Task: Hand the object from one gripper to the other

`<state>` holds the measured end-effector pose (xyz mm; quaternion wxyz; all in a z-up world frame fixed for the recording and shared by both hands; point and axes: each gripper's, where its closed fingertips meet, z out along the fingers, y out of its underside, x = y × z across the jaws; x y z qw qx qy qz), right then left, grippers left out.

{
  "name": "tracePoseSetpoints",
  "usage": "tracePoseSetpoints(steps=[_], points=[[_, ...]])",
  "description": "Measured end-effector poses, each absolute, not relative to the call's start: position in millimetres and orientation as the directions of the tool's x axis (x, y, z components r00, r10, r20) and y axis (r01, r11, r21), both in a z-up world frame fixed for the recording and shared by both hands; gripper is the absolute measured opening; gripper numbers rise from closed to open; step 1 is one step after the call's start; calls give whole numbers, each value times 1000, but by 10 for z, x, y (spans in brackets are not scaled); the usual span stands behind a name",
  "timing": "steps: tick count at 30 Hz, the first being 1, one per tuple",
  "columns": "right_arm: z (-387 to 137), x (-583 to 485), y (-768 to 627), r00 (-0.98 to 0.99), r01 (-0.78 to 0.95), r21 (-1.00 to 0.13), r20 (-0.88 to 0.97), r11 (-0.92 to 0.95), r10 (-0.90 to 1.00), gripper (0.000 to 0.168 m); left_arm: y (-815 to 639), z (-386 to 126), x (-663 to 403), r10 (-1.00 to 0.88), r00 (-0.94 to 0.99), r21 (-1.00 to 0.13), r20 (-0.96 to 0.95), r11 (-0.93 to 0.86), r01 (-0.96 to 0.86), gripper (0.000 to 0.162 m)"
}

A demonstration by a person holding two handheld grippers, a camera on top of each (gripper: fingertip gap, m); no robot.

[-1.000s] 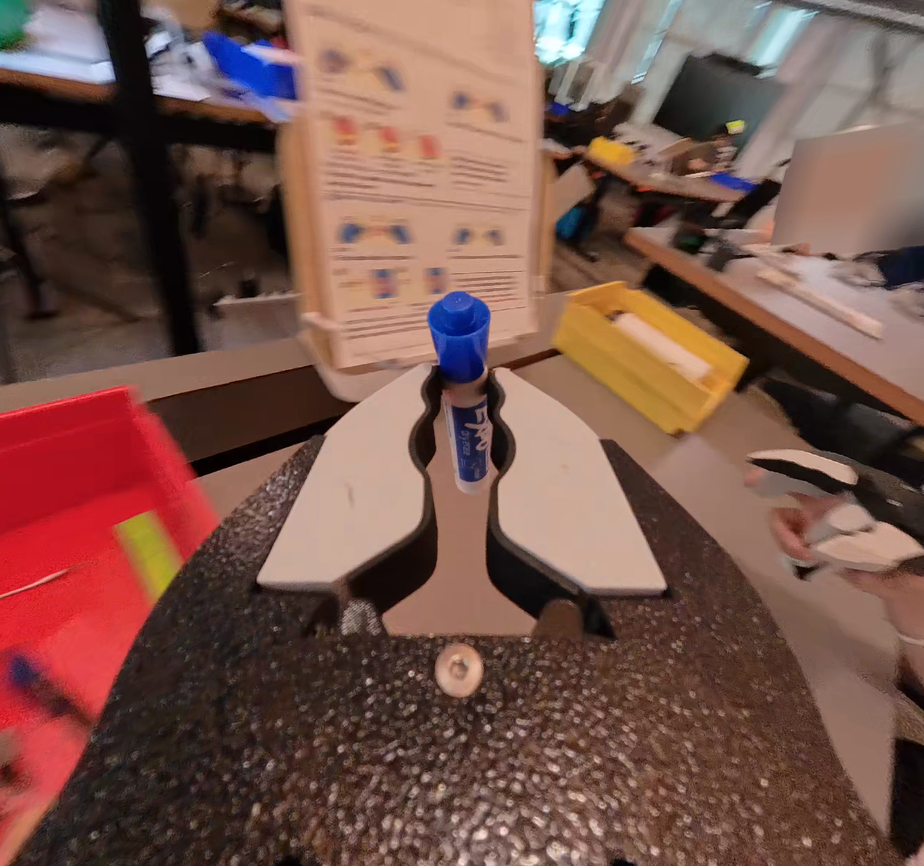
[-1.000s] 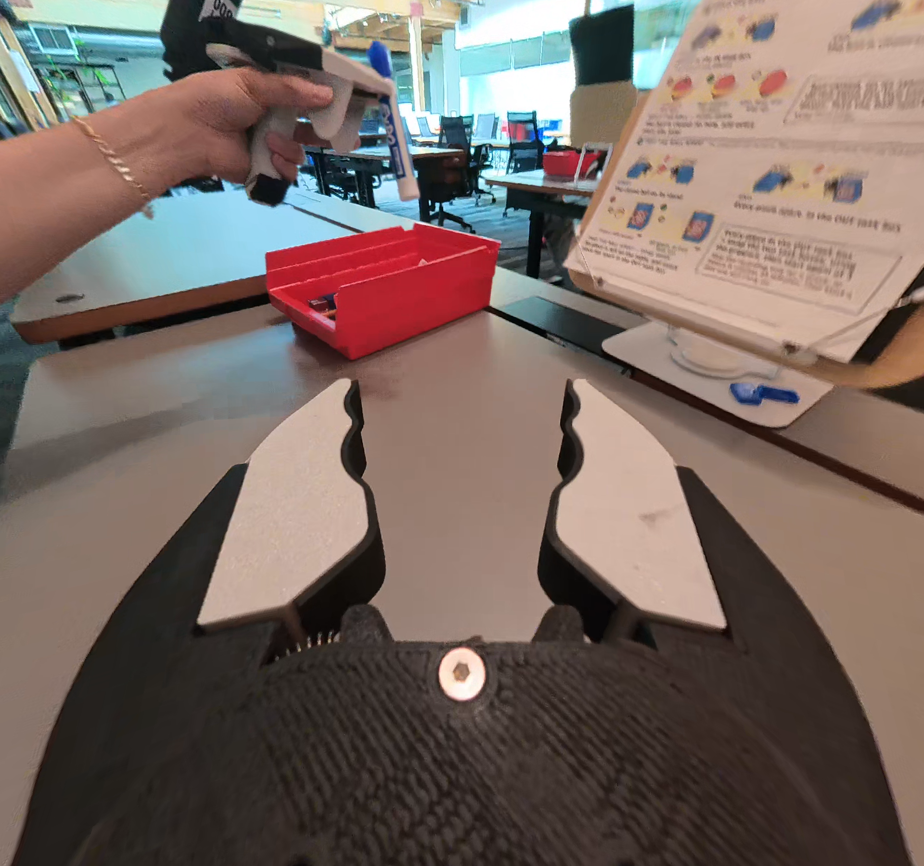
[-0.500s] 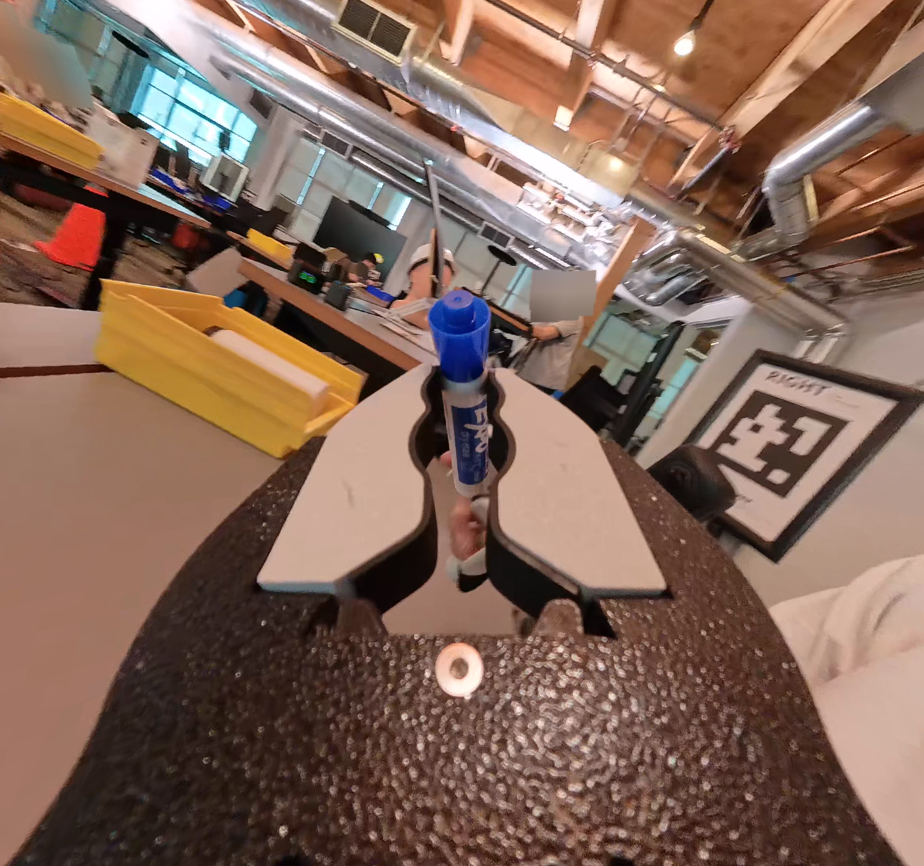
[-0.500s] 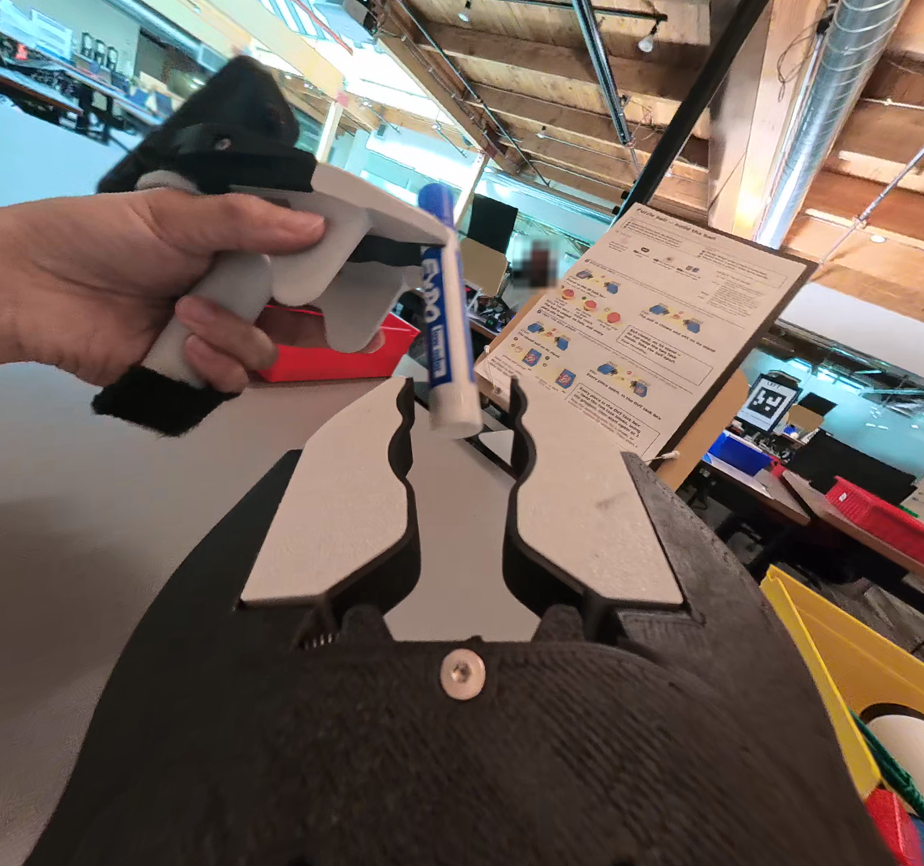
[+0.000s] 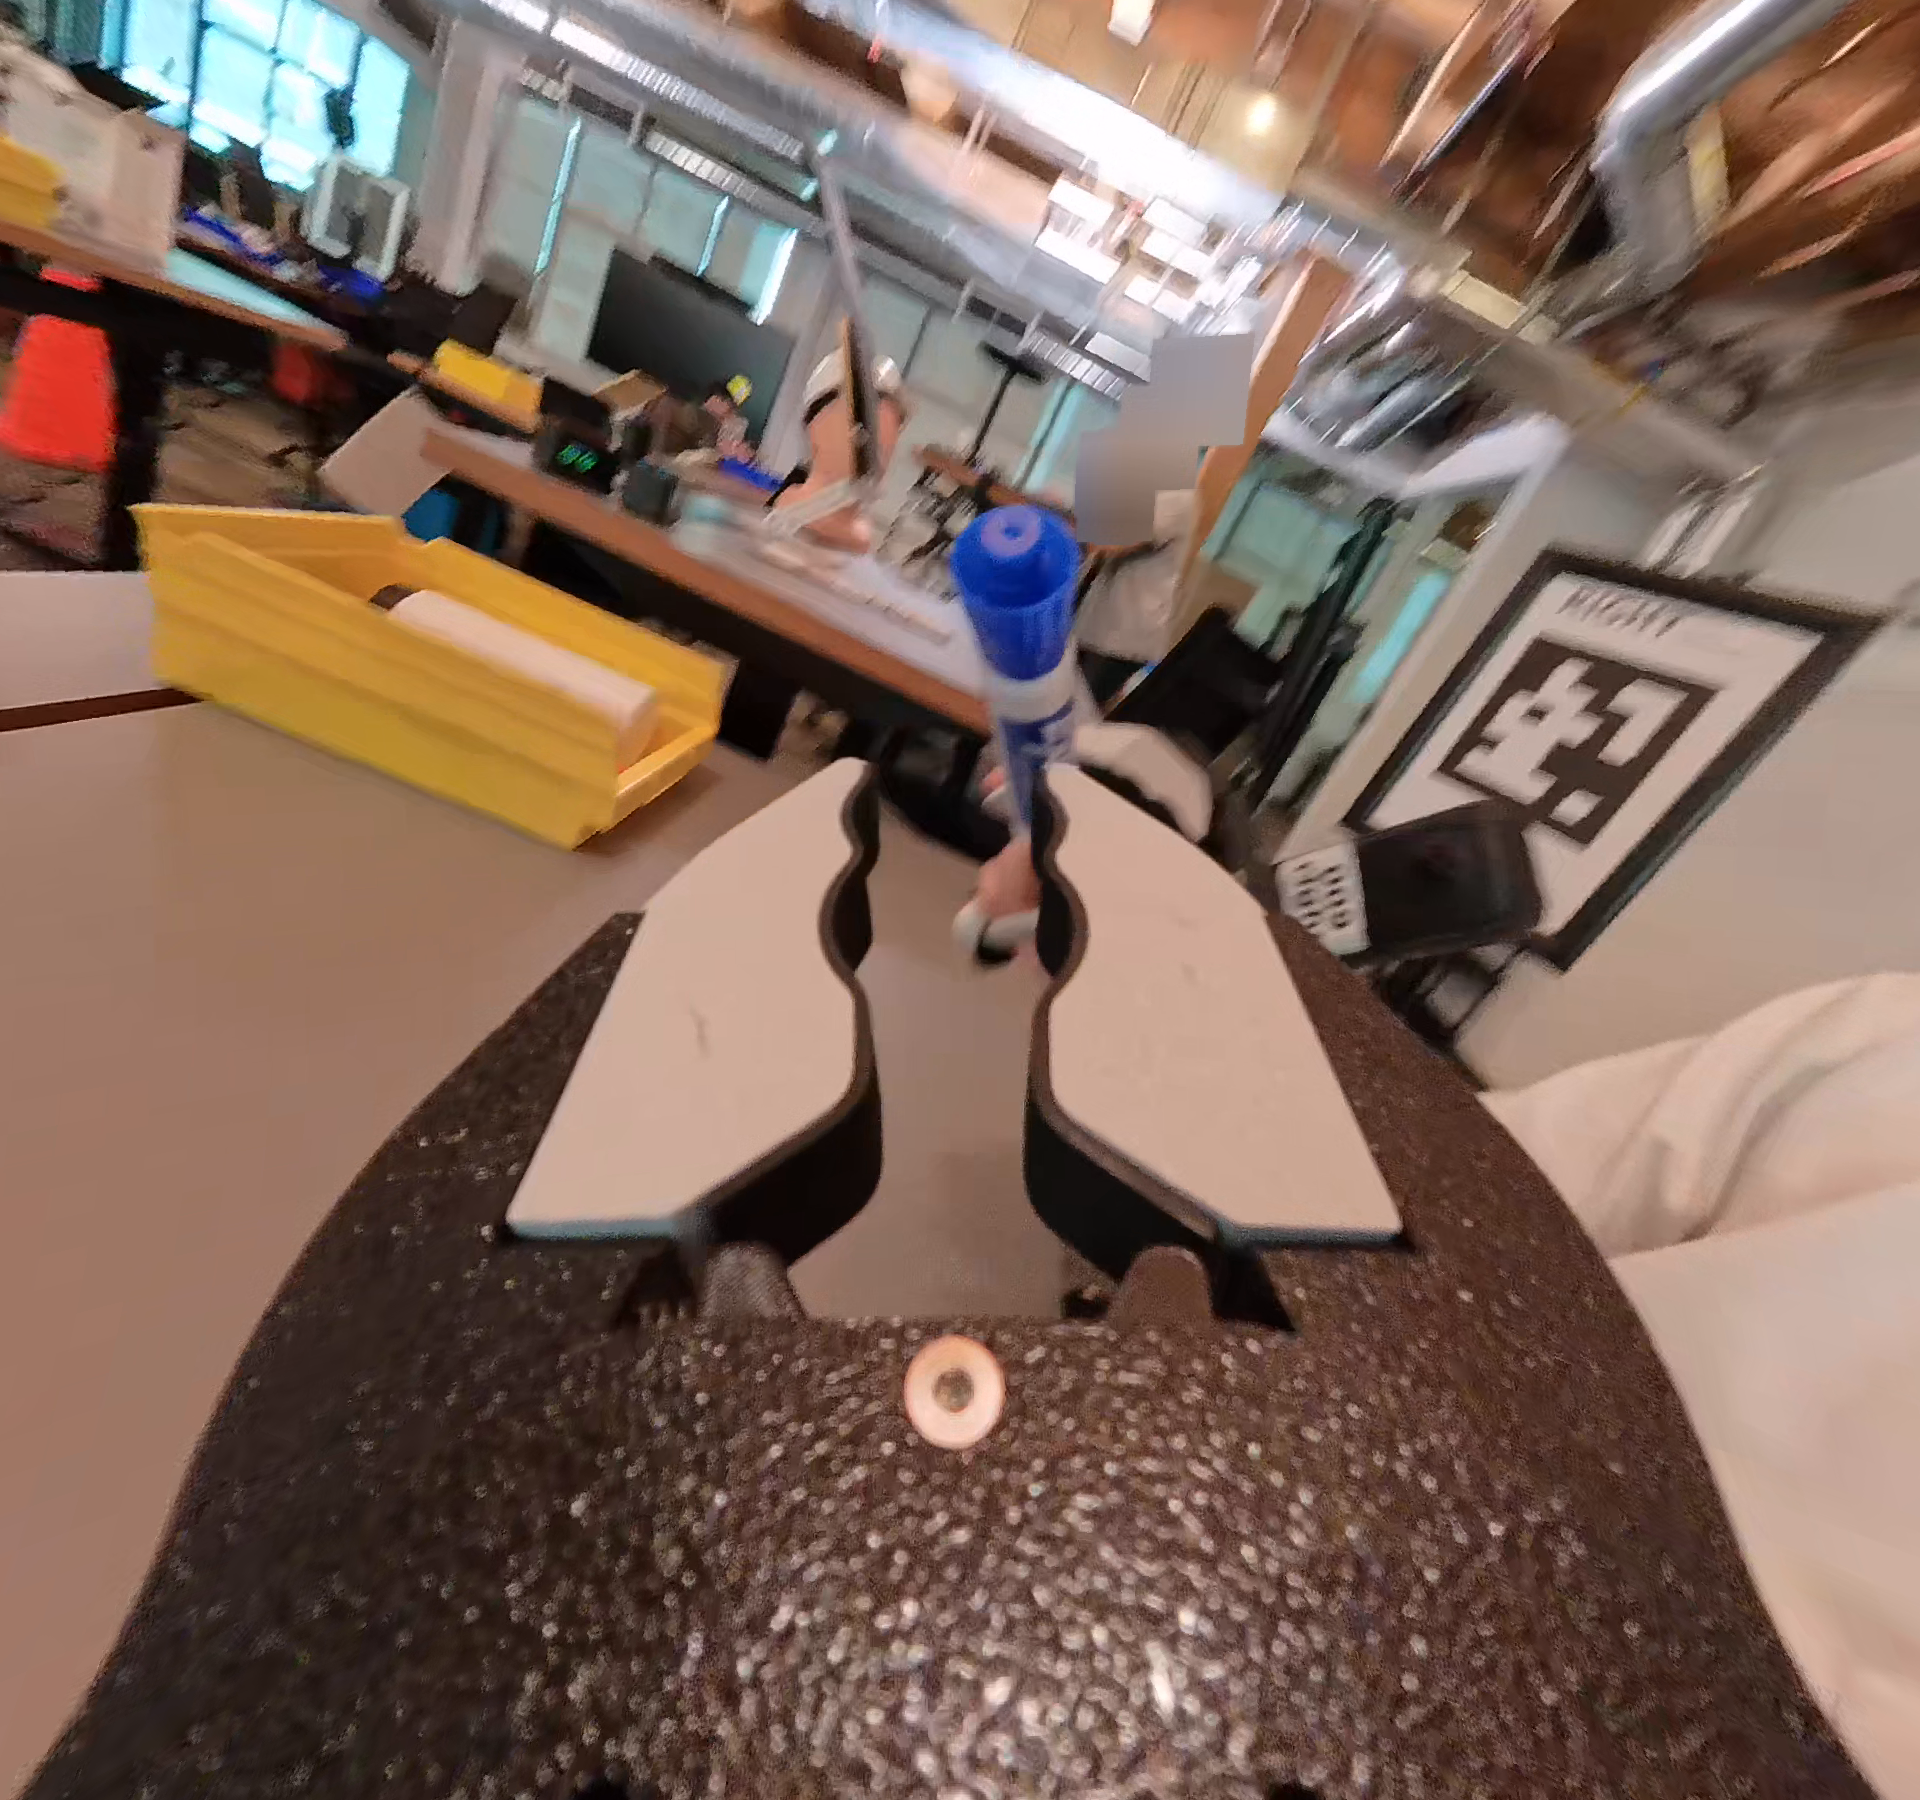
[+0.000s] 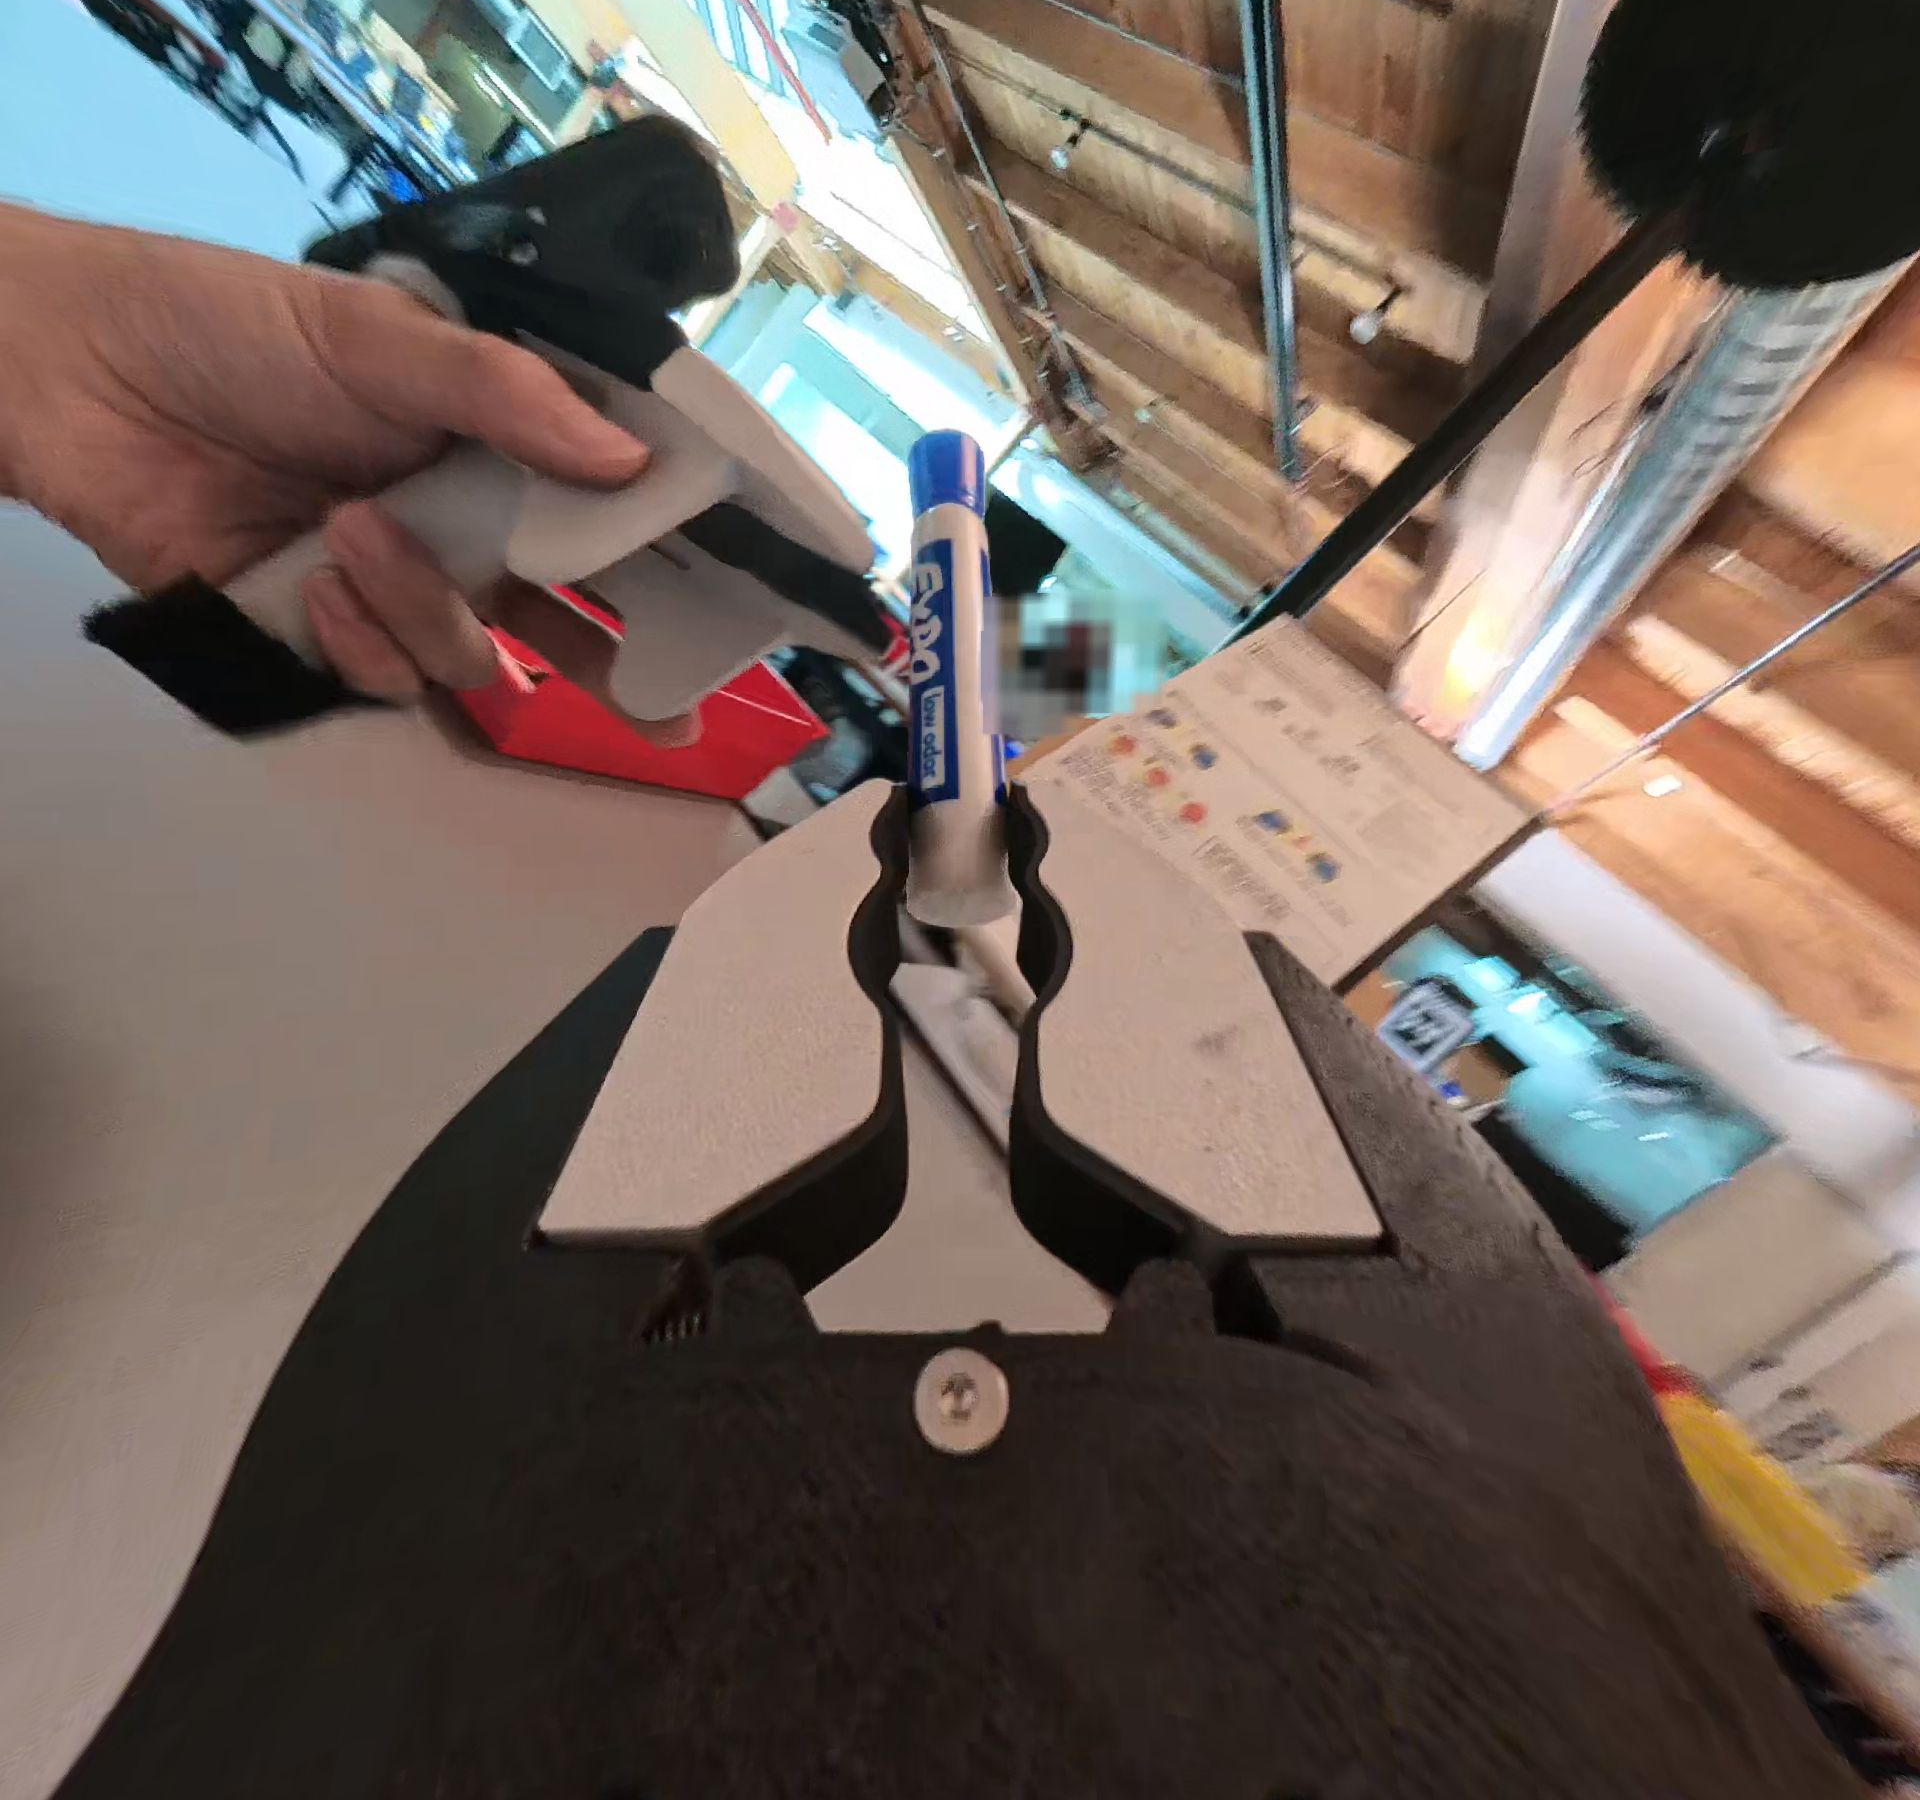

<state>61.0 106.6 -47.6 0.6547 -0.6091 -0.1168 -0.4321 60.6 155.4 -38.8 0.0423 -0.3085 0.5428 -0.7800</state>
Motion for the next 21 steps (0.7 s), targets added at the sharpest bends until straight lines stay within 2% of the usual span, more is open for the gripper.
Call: tracePoseSetpoints(steps=[2,4,8,10,12,17,21], points=[[-453,586,1015,448,800,-563,791,-208,-417,18,1645,-459,578,-485,-784,-915,387,-310,-260,34],[-521,575,981,330,849,-442,872,-290,-362,18,1692,-446,495,-513,-785,-936,347,-245,-254,34],[-678,427,972,261,898,-333,930,-287,-259,18,1616,-565,352,-527,-799,-952,290,-77,-295,34],[-729,363,993,257,907,-314,940,-279,-222,18,1563,-713,341,-535,-797,-941,282,8,-338,36],[-742,326,1014,243,916,-293,949,-275,-200,18,1492,-779,287,-495,-818,-930,293,51,-364,25],[-770,314,985,231,927,-263,962,-268,-145,18,1459,-731,242,-446,-832,-930,328,4,-368,27],[-815,373,1005,195,926,-220,975,-308,-110,18,1455,-757,228,-401,-854,-931,333,5,-366,18]])
